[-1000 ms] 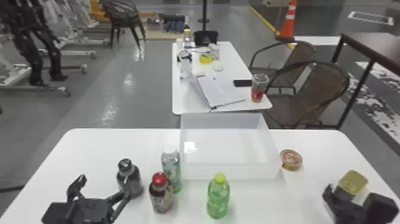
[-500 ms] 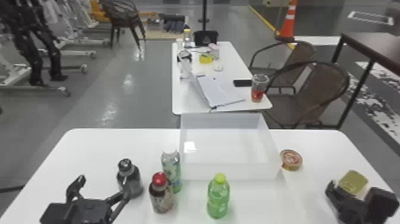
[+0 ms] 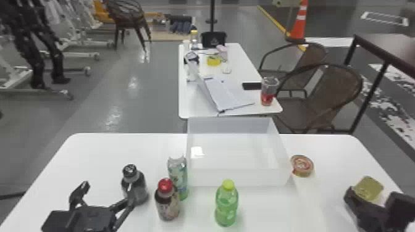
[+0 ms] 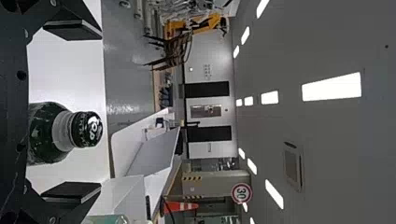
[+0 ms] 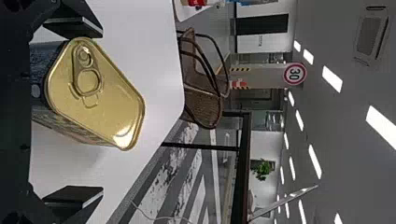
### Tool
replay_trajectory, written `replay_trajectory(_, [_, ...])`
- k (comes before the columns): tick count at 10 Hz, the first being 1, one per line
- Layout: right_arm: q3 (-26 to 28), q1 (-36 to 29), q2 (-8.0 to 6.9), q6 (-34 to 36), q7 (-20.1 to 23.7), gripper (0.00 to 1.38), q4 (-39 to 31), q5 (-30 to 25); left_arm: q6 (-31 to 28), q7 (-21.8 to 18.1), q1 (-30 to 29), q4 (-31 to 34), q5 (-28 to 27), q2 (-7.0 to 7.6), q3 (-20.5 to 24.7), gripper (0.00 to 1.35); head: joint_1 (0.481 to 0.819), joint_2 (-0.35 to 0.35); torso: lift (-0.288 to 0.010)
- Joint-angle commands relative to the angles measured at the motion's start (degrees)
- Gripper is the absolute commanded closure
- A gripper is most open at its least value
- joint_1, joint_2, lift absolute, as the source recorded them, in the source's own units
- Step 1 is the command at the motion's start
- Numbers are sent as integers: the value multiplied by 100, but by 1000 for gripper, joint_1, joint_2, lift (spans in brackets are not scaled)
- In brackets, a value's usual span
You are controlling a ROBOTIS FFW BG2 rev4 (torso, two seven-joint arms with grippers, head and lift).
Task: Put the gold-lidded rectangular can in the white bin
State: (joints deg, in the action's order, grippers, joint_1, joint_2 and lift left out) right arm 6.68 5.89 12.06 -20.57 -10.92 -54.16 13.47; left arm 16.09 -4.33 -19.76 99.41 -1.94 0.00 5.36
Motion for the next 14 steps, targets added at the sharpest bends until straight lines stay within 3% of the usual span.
replay_trajectory(1, [0, 44, 77, 0, 37, 113, 98, 147, 34, -16, 7, -54, 27, -15, 9, 156, 549, 0, -100])
replay_trajectory(3, [0, 97, 121, 0, 37, 134, 195, 112, 78, -174, 16, -115, 0, -15, 124, 156, 549, 0, -100])
replay_trajectory(4, [0, 141, 130, 0, 37, 374, 256, 6, 87, -297, 33, -142, -52, -15, 220, 156, 549, 0, -100])
replay_trajectory(5, [-9, 167, 121, 0, -16, 900, 265, -47, 87, -437, 60, -159, -96, -15, 308, 156, 549, 0, -100])
replay_trajectory(6, [-9, 176, 59, -26, -174, 1027, 248, -29, 96, -517, 69, -177, -131, -15, 370, 156, 549, 0, -100])
replay_trajectory(14, [-26, 123, 15, -281, -174, 1035, 45, 32, 87, -525, 95, -203, -131, -15, 352, 156, 549, 0, -100])
